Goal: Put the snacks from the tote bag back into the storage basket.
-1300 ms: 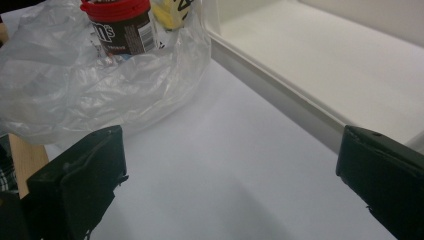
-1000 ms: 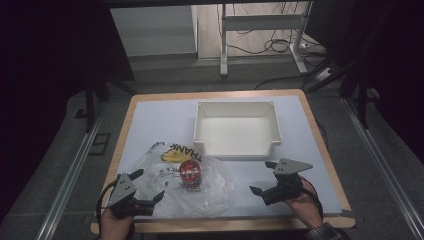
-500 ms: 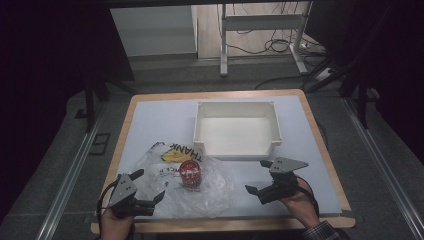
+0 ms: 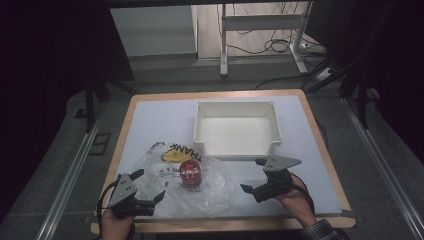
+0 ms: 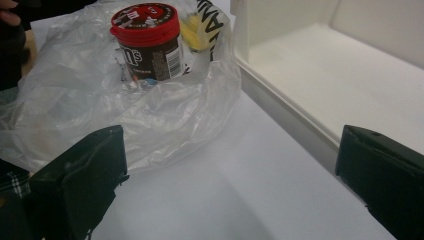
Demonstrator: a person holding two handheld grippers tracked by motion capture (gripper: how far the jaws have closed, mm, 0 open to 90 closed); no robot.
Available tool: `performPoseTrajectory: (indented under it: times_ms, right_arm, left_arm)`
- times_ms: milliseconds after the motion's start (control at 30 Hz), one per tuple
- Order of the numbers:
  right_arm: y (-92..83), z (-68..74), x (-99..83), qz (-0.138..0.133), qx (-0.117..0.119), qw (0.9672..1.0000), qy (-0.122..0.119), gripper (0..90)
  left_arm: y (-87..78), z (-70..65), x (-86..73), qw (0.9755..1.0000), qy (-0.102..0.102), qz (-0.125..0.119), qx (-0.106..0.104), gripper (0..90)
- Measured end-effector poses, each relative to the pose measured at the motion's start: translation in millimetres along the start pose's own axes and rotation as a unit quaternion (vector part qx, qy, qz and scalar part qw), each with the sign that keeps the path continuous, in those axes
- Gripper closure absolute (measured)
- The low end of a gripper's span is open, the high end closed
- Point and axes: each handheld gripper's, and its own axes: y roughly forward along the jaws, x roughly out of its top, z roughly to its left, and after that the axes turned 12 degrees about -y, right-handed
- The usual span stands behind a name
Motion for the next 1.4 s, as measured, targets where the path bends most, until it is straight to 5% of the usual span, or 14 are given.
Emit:
performPoseTrajectory:
  times_ms: [667, 1100, 1400]
  right_arm:
    - [10.6, 2.2, 10.6, -0.028, 0.032, 0.9991, 0.001, 0.5]
    - [24.7, 3.8, 20.6, -0.014, 0.035, 0.9991, -0.020, 0.5]
    - [36.6, 7.5, 28.5, -0.023, 0.059, 0.9977, -0.025, 0.4]
  left_arm:
    - [0.7, -0.7, -0.2, 1.0000, 0.002, 0.002, 0.001, 2.5]
    - [0.2, -0.6, 0.0, 1.0000, 0.002, 0.001, 0.002, 2.5]
    - [0.1, -0.6, 0.0, 1.0000, 0.003, 0.002, 0.001, 2.5]
